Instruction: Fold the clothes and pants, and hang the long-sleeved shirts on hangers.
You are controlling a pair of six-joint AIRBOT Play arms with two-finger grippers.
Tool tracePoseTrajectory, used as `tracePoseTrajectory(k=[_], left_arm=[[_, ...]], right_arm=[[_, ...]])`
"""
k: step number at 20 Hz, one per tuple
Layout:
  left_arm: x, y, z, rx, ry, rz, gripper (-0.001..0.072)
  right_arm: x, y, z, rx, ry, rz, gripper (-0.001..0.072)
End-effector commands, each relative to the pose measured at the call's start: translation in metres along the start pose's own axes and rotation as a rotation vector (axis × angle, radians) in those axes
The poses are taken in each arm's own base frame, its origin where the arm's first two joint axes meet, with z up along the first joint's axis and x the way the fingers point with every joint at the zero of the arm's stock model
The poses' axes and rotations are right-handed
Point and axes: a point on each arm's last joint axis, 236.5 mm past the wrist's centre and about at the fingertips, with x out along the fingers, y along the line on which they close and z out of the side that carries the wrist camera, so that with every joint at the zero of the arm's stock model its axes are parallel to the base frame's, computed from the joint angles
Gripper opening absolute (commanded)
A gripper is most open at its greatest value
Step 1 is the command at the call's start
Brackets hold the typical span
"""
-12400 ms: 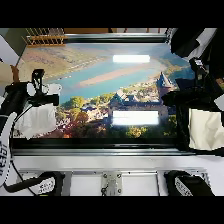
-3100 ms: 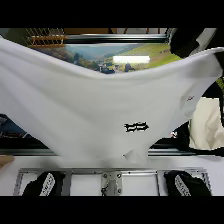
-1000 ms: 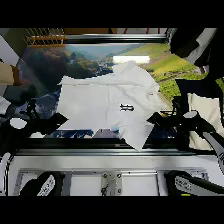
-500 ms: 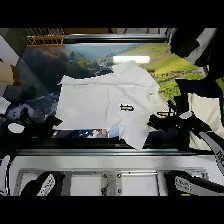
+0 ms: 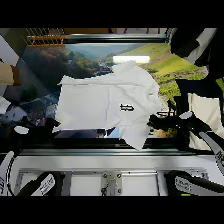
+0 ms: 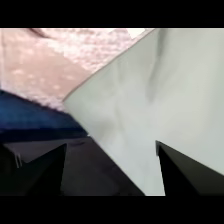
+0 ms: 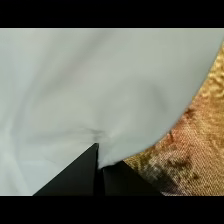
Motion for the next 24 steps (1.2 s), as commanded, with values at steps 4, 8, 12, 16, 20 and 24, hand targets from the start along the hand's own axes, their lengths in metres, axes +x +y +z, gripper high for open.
tracePoseTrajectory(k=[4,8,12,16,20,24], left_arm=[[0.032,-0.040,0.001,0.111,0.030,0.006,0.0607],[0.026,-0.052,0.005,0.132,0.021,-0.014,0.0007],[-0.030,-0.091,0.039,0.181,-0.125,-0.132,0.0007],[-0.179,-0.190,0.079,0.353,-0.407,-0.373,0.0007],[-0.386,-0.267,0.050,0.550,-0.782,-0.649,0.0007],[-0.526,-0.270,-0.024,0.678,-1.040,-0.829,0.0007]], right_arm=[[0.000,0.001,0.000,0.000,0.001,0.003,0.0010],[-0.001,0.002,0.001,-0.003,-0.001,0.004,0.0009],[-0.033,0.030,0.030,-0.130,-0.078,0.015,0.0009],[-0.147,0.117,0.087,-0.443,-0.305,0.027,0.0009],[-0.325,0.235,0.094,-0.703,-0.731,0.104,0.0009],[-0.469,0.299,0.029,-0.856,-1.107,0.178,0.0009]])
